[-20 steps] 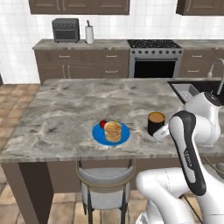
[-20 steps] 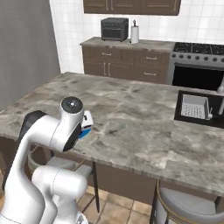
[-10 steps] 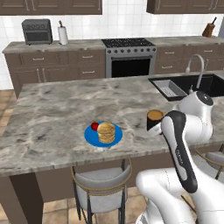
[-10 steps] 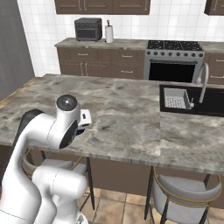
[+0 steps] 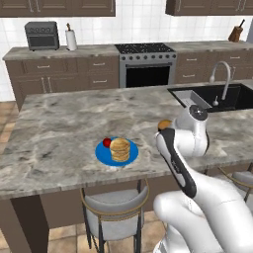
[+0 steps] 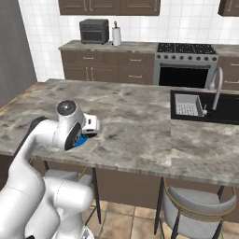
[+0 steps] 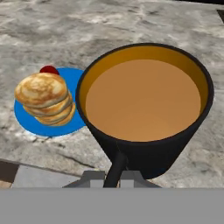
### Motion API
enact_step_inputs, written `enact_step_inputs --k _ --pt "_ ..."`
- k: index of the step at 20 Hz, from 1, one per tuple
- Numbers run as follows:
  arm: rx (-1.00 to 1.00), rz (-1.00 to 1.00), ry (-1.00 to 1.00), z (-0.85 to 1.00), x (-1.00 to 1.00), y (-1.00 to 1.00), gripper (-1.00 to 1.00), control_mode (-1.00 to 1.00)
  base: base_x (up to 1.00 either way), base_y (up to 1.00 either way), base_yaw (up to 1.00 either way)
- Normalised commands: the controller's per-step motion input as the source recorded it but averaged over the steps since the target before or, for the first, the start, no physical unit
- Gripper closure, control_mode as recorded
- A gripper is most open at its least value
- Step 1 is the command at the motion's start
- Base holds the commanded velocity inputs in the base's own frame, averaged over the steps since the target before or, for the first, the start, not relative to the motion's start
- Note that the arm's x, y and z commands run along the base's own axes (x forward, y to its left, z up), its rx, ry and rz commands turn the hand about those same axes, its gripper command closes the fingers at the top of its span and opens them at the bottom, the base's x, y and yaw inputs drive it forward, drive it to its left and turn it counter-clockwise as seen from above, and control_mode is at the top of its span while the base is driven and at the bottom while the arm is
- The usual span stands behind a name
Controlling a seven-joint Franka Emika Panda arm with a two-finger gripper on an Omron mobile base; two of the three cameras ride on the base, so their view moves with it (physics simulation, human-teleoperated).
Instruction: Pick up the brewed coffee from the coffee machine and place it next to the breakfast plate on the dining counter.
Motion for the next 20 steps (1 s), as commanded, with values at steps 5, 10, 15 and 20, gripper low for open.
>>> enact_step_inputs --k 5,10,15,20 --pt "0.08 0.01 0.13 -0.13 0.47 -0.10 1.00 -1.00 0.00 0.00 0.00" --pt "0.11 0.05 0.15 -0.19 0.37 -0.02 1.00 -1.00 0.00 0.00 0.00" --pt "0.05 0.09 0.02 -0.37 0.29 0.00 1.00 -1.00 0.00 0.00 0.00" --pt "0.00 0.03 0.00 -0.48 0.29 0.00 1.00 -1.00 0.00 0.00 0.00"
